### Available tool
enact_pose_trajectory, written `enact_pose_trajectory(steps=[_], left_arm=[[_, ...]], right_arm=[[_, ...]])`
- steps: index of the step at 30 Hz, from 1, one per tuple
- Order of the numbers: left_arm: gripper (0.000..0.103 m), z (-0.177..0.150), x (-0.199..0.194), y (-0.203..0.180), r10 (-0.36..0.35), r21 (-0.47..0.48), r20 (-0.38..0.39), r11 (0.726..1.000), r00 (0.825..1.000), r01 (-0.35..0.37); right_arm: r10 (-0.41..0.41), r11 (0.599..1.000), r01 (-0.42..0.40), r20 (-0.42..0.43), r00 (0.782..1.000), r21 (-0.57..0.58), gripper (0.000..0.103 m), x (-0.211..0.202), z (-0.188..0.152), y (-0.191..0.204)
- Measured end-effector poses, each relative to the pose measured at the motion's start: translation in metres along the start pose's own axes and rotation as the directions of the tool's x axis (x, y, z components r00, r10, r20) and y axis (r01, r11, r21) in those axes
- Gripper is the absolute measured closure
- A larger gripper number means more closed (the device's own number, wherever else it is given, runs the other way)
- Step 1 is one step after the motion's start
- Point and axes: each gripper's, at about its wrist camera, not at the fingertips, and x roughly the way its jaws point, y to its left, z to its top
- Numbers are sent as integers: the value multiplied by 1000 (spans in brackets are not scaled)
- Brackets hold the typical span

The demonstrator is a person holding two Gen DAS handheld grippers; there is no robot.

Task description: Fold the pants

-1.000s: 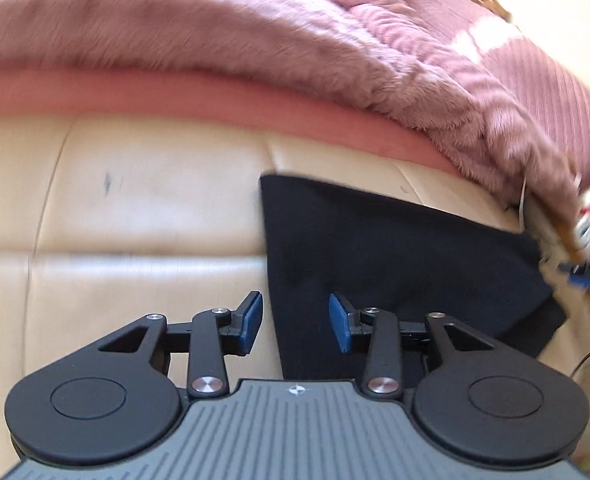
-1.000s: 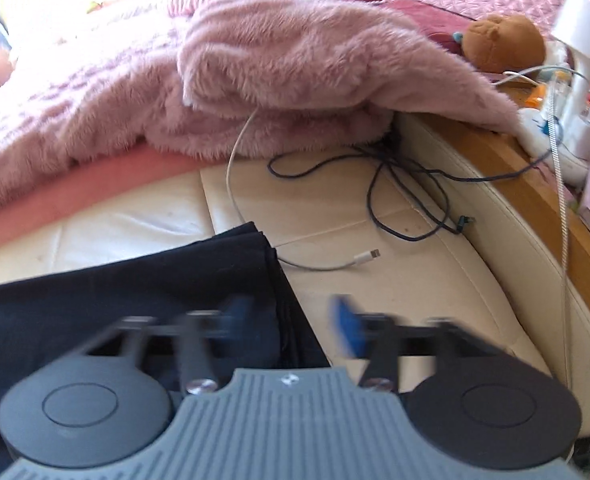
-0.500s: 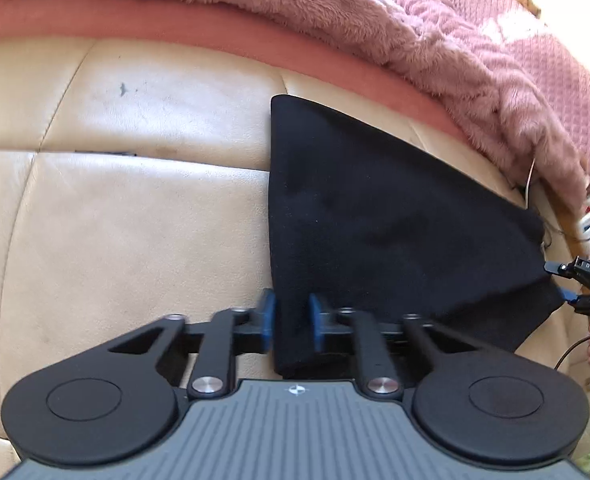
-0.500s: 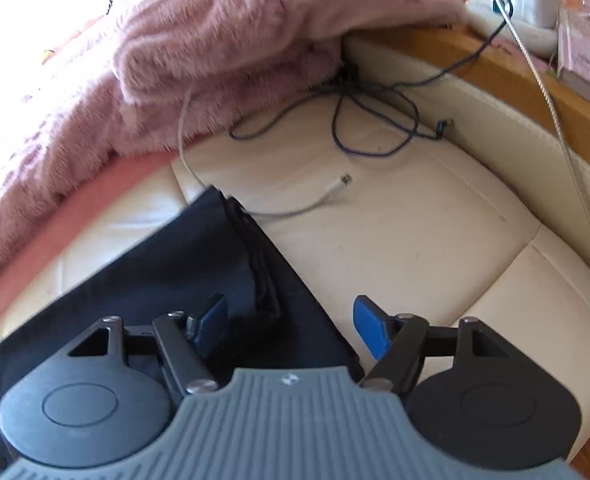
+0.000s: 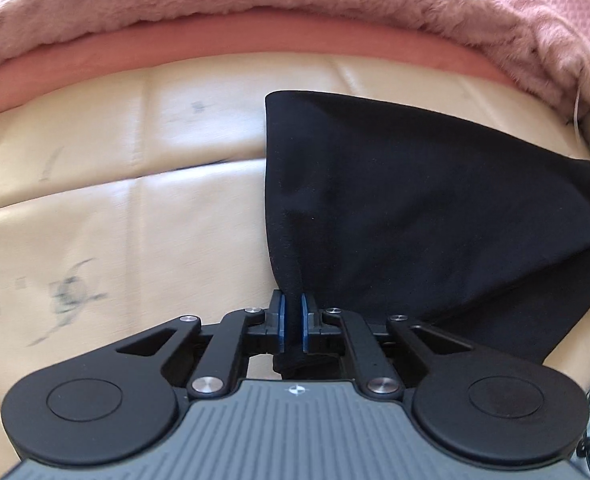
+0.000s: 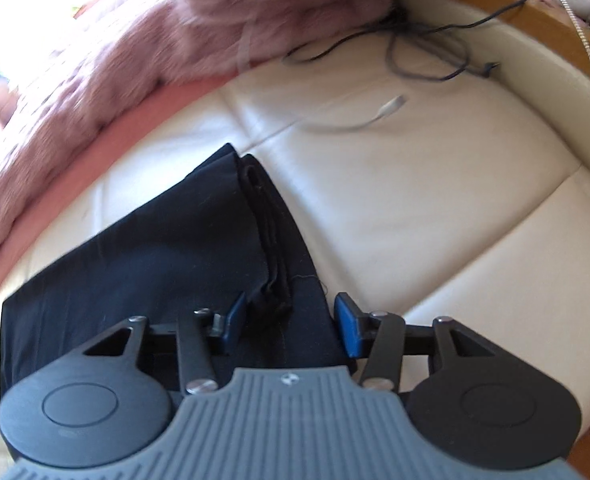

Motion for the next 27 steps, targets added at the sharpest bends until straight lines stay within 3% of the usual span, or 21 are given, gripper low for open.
enact_pose_trajectory(steps=[4, 8, 10, 13, 17, 23, 27], left_arm=[[95, -5, -7, 23, 59, 33, -16, 998, 998, -58], [86, 3, -13, 30, 39, 27, -20, 999, 999, -39], [86, 5, -22, 27, 72, 43, 36, 996, 997, -73], [86, 15, -29, 20, 83, 52, 90, 995, 993, -87], [86, 27, -28, 5, 10, 61, 118, 998, 993, -17], [86, 24, -9, -11, -11, 63, 94, 998, 995, 5], [86, 15, 0, -9, -9, 49, 86, 999, 996, 4]], right_arm=[[75, 997, -76, -70, 995, -17, 55, -7, -30, 17], [110, 991, -114, -60, 992, -67, 50, -17, -37, 24], [147, 988, -149, -38, 988, -42, 38, -21, -33, 17], [258, 965, -255, -49, 965, 58, 35, -15, -17, -5], [348, 926, -325, -101, 932, 193, 36, 9, 1, -29], [430, 895, -391, -178, 885, 214, 36, 21, 12, -40], [437, 895, -401, -203, 876, 197, 40, 21, 10, -39]])
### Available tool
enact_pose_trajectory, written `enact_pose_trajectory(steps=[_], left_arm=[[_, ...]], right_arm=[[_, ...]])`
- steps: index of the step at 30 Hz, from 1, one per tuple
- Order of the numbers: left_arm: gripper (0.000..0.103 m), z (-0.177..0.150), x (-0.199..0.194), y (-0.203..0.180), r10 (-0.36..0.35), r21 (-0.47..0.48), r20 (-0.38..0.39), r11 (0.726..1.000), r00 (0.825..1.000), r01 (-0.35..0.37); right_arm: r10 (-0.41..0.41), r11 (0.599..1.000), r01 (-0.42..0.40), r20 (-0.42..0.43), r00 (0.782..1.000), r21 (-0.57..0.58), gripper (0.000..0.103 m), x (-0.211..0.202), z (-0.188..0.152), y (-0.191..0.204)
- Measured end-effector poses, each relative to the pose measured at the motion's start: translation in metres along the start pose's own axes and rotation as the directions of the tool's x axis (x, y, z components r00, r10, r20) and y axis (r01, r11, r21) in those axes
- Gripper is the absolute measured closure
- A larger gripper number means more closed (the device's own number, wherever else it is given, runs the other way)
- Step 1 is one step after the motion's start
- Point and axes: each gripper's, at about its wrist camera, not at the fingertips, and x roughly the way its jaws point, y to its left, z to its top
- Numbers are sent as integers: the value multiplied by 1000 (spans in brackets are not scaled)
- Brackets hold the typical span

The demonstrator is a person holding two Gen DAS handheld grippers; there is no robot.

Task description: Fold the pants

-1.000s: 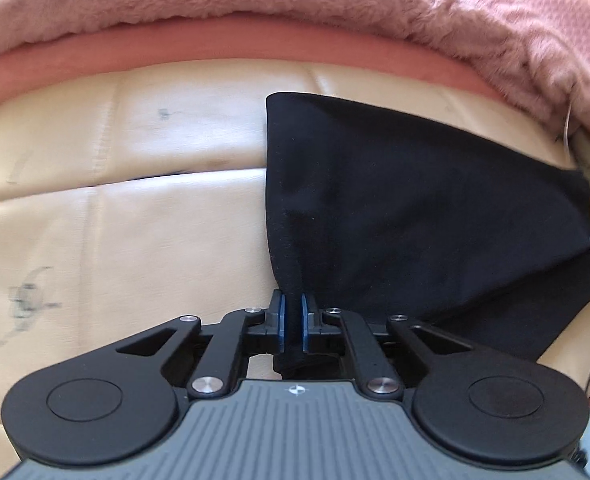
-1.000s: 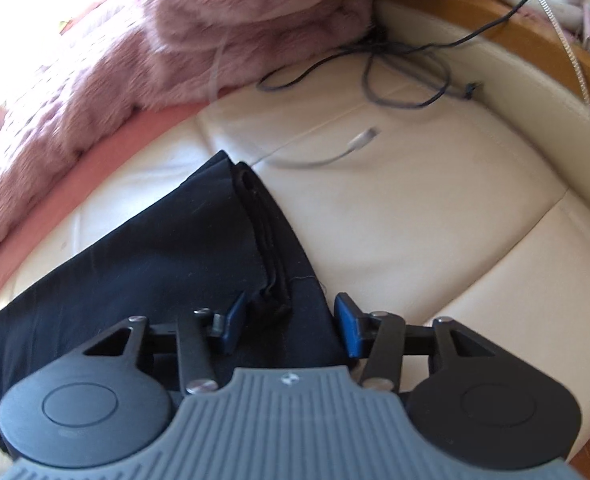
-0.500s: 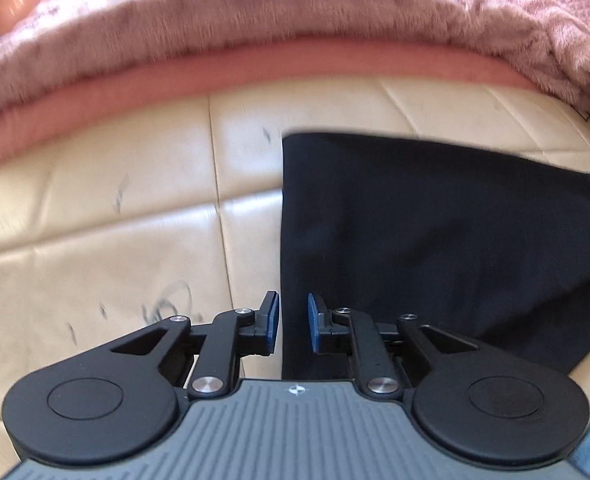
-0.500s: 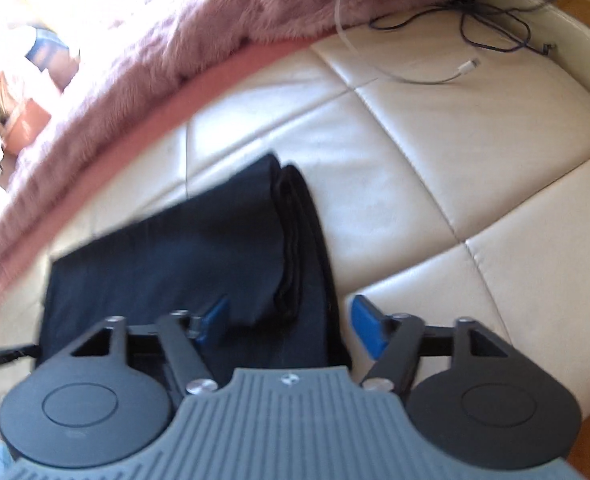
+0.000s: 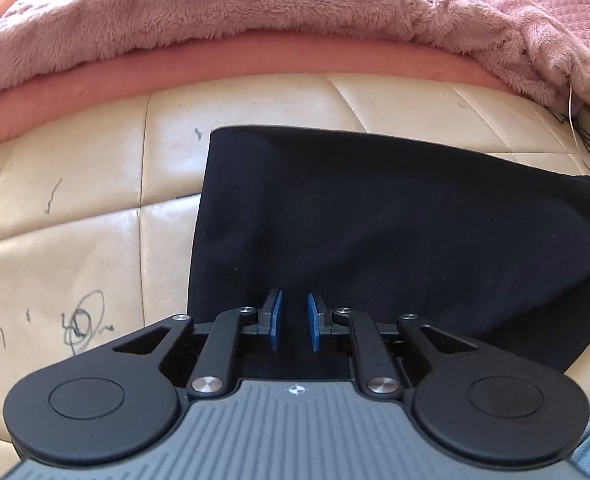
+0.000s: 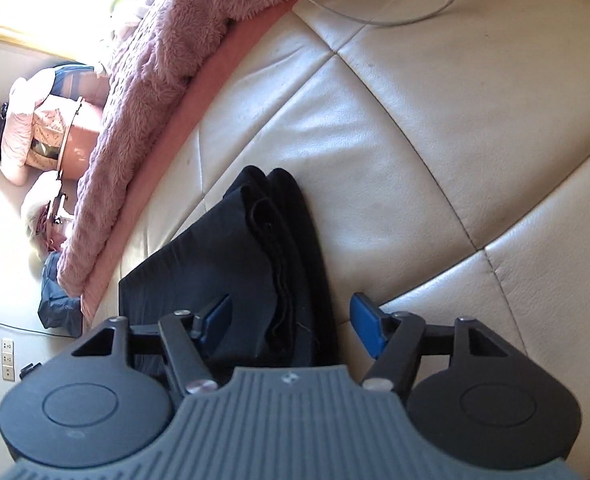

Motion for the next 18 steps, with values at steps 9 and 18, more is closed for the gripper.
enact_pose_trajectory(steps=[9, 18], left_arm=[[85, -1, 3, 7, -30, -7, -2, 1000, 1000, 30], [85, -1, 1, 10, -43, -14, 6, 999, 999, 43]], right_arm=[[105, 994, -105, -11, 994, 20, 55, 26, 15, 2], [16, 1000, -16, -31, 999, -6, 87, 33, 22, 7]])
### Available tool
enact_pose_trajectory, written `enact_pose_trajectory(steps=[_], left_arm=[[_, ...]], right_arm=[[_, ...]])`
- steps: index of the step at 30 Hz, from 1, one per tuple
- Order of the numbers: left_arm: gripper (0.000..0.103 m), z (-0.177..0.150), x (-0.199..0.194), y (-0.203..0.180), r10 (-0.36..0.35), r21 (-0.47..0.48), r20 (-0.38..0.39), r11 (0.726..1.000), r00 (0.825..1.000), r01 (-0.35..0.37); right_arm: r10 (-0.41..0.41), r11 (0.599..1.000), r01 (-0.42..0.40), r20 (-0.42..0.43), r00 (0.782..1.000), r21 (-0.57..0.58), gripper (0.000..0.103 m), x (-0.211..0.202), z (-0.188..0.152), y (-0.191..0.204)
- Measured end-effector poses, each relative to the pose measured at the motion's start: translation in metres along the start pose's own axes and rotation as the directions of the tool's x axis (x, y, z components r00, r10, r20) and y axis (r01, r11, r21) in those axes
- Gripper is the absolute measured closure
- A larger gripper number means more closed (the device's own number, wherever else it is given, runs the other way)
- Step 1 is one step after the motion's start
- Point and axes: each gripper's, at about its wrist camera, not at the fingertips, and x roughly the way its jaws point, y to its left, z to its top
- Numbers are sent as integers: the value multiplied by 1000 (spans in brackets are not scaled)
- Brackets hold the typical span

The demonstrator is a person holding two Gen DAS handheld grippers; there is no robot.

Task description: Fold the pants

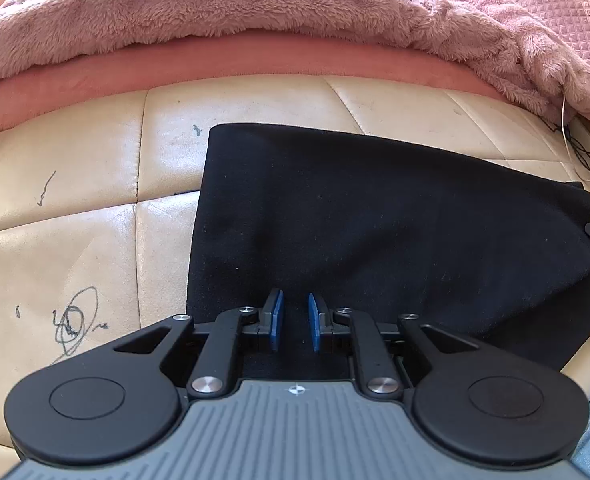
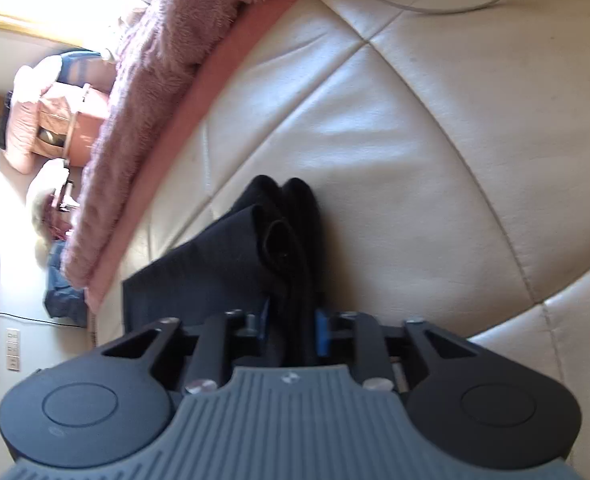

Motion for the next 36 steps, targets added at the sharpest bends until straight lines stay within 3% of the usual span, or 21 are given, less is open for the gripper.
enact_pose_trajectory(steps=[5, 10, 14, 19, 29, 33, 36], left_arm=[[85, 7, -7, -6, -27, 43, 43, 999, 999, 25], [85, 25, -2, -33, -98, 172, 77, 981, 992, 84], [85, 40, 12, -65, -159, 306, 78, 943, 984, 128], [85, 55, 36, -108, -155, 473, 86, 876, 984, 97], [85, 88, 81, -142, -117, 553, 95, 832, 989, 45], [86, 92, 83, -150, -96, 545, 96, 838, 991, 29], [85, 94, 73, -150, -101, 511, 100, 859, 990, 36]], right_arm=[[-58, 996, 59, 26, 998, -60, 90, -3, -3, 17], [-49, 996, 53, 59, 997, -69, 93, -20, -3, 32], [-60, 990, 69, 74, 995, -122, 93, -34, -2, 63], [-78, 981, 92, 85, 993, -171, 93, -45, -2, 99], [-61, 974, 83, 110, 992, -211, 94, -57, -15, 136], [-46, 974, 72, 122, 991, -217, 94, -59, -16, 142], [-48, 976, 76, 140, 989, -203, 94, -60, -16, 144]])
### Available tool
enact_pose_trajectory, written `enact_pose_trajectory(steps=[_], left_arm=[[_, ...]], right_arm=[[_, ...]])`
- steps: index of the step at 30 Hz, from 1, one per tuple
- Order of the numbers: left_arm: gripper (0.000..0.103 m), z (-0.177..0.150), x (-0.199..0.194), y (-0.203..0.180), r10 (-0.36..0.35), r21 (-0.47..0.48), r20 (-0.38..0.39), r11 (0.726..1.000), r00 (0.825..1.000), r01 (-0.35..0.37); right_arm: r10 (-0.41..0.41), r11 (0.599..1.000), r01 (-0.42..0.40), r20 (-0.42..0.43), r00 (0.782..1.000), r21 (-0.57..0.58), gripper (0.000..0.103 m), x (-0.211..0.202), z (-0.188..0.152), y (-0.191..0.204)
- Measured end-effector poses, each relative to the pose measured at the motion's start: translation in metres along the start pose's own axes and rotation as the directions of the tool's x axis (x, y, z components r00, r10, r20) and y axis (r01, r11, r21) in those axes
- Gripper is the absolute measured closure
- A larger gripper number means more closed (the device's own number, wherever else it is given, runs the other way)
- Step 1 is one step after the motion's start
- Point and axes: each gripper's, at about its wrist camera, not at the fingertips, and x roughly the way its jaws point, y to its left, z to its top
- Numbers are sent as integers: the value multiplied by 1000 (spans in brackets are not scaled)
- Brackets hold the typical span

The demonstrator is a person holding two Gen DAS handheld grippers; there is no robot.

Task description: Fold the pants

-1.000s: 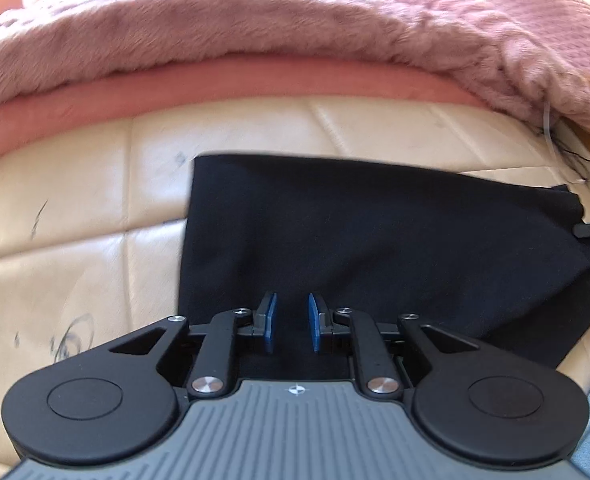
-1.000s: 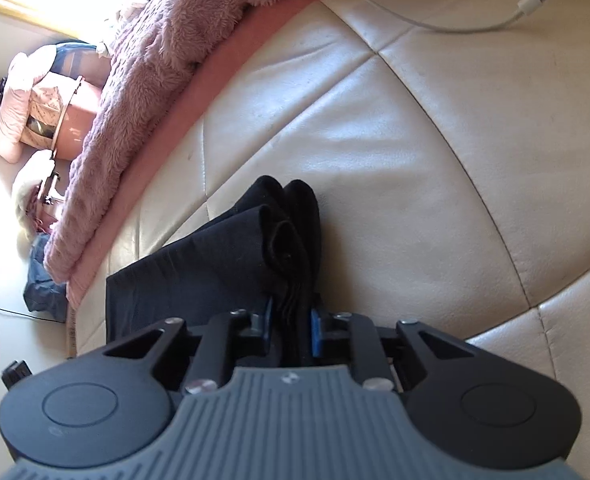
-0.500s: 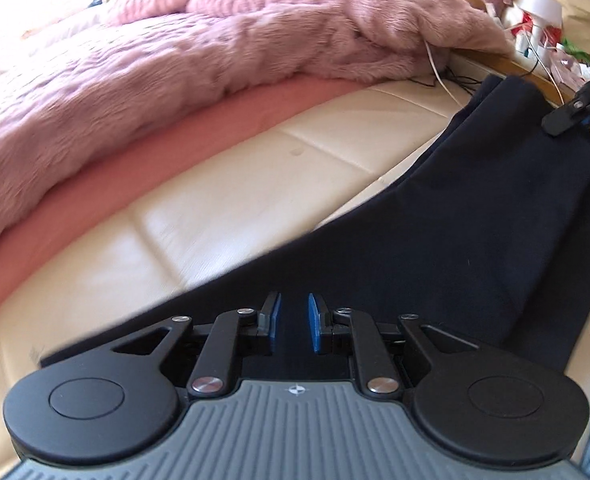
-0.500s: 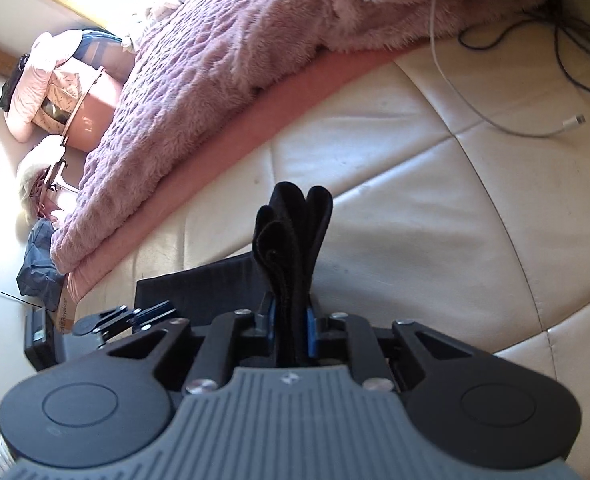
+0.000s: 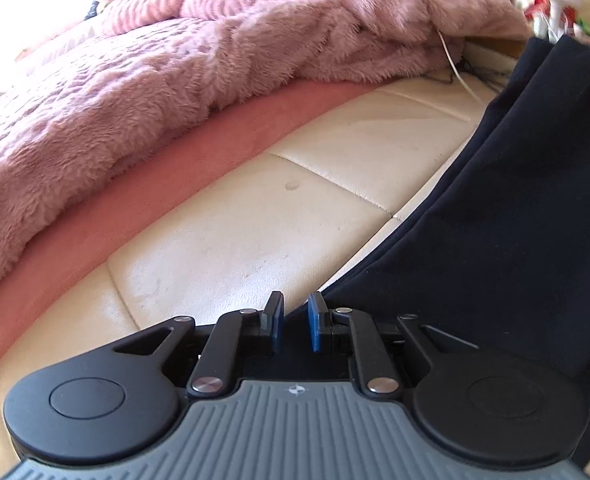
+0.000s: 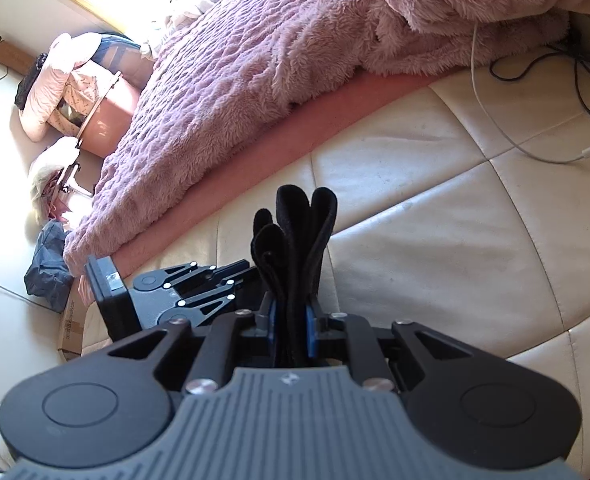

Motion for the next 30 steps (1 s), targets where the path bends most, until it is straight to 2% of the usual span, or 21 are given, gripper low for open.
enact_pose_trajectory(steps=[4, 9, 15, 21, 23, 26, 28, 30], left_arm=[[85, -12, -27, -2, -54, -72, -11, 996, 998, 53], [88, -44, -56, -23, -90, -98, -36, 991, 995, 86], [91, -67, -69, -53, -106, -53, -70, 993, 992, 103], [94, -69, -63, -61, -106, -55, -83, 993, 991, 102], [94, -68, -66, -58, -117, -65, -76, 992, 990, 112], [92, -70, -83, -41, -149, -140, -20, 980, 989, 145], [91, -76, -100, -20, -135, -200, 19, 970, 991, 136], [91, -83, -115, 8, -91, -256, 45, 961, 995, 99]], right_arm=[[20, 1000, -20, 35, 999, 19, 94, -6, -1, 8], [45, 998, -48, 74, 996, 29, 94, -12, -3, 28], [44, 998, -47, 88, 995, 33, 94, -10, -6, 43], [74, 996, -79, 96, 993, 47, 94, -6, -6, 55], [86, 995, -90, 93, 992, 40, 94, -6, -5, 63], [79, 996, -81, 87, 993, 23, 94, -5, -4, 78], [72, 997, -74, 80, 994, 21, 94, -1, -3, 88], [74, 997, -75, 73, 995, 20, 94, 3, -4, 100]])
